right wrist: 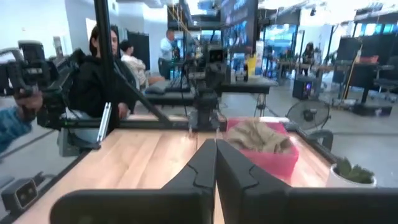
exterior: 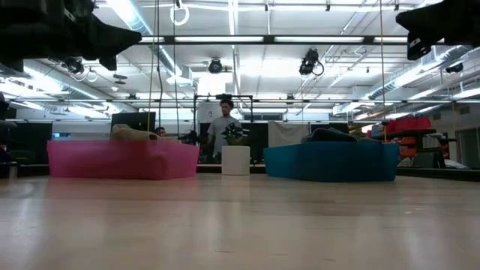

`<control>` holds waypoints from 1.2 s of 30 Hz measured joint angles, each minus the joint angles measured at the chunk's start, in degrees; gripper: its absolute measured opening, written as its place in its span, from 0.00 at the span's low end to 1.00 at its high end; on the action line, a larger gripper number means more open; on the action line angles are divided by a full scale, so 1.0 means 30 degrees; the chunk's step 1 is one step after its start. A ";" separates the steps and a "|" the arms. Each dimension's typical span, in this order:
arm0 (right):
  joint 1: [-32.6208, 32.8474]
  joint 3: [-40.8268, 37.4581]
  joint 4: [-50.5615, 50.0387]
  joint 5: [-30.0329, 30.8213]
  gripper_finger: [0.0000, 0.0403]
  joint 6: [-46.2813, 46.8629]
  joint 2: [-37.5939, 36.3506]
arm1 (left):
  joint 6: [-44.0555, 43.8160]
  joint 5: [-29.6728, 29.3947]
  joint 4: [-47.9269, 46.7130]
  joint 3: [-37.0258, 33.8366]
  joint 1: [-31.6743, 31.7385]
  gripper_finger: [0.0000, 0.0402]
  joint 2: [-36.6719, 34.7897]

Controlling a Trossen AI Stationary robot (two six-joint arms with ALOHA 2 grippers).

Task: Pick & Place hat
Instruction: Return to Home Position

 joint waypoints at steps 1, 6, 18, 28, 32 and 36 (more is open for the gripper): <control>0.0000 -0.0187 0.0230 0.0011 0.03 -0.0041 0.0041 | 0.0041 0.0000 0.0228 -0.0187 0.0000 0.01 -0.0007; -0.0007 -0.1609 0.1593 0.0008 0.03 -0.0250 -0.0195 | 0.0165 0.0044 0.1882 -0.1234 0.0015 0.01 -0.0007; -0.0063 -0.4369 0.5141 0.0086 0.03 0.0101 -0.0137 | 0.0229 0.0781 0.2630 -0.2069 0.0015 0.01 0.0029; -0.0073 -0.4333 0.3703 0.0583 0.03 -0.0285 -0.0113 | 0.0007 0.1259 0.0193 -0.2069 0.0015 0.01 0.0029; -0.0073 -0.4335 0.3751 0.0568 0.03 -0.0016 -0.0102 | 0.0017 0.1255 -0.0045 -0.2076 0.0015 0.01 0.0029; -0.0073 -0.4330 0.3751 0.0549 0.03 -0.0008 -0.0102 | 0.0025 0.1253 -0.1046 -0.2076 0.0015 0.01 0.0029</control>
